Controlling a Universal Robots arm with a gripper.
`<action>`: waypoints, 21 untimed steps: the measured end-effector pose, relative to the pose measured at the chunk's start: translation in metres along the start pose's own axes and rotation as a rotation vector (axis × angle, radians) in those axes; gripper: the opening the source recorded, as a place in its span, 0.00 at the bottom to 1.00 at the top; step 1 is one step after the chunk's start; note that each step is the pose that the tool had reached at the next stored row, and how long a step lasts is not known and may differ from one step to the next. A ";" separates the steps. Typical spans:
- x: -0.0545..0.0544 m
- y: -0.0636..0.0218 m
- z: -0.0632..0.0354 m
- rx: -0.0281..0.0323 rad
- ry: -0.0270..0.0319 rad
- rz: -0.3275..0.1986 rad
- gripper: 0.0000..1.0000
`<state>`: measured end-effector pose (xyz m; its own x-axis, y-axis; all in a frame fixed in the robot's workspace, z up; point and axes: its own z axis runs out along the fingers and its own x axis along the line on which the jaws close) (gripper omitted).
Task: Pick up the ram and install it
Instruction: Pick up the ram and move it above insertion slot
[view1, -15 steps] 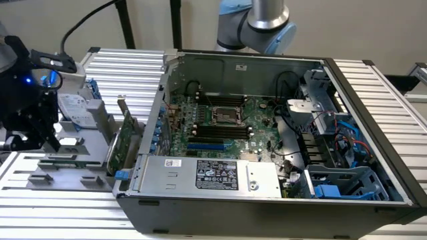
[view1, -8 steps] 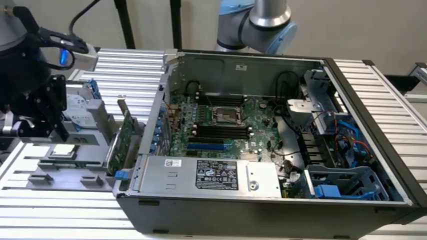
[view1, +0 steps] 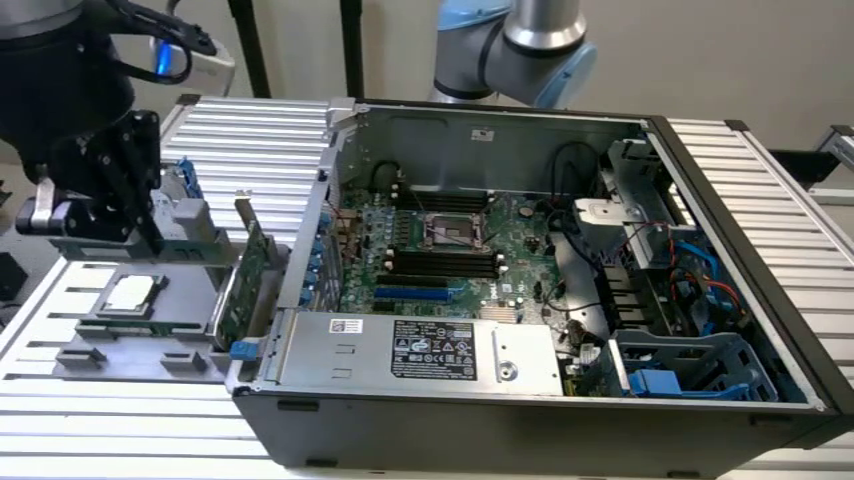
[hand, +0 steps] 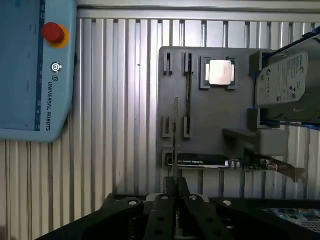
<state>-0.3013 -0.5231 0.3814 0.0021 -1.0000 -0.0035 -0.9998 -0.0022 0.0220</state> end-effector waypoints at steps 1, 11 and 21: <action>0.000 -0.0042 -0.0043 0.0000 0.0000 0.000 0.00; 0.000 -0.0491 -0.0332 -0.0006 -0.0064 0.000 0.00; 0.000 -0.0946 -0.0347 -0.0006 -0.0291 -0.001 0.00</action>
<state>-0.2059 -0.5225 0.4140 0.0021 -0.9995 -0.0326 -0.9997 -0.0028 0.0226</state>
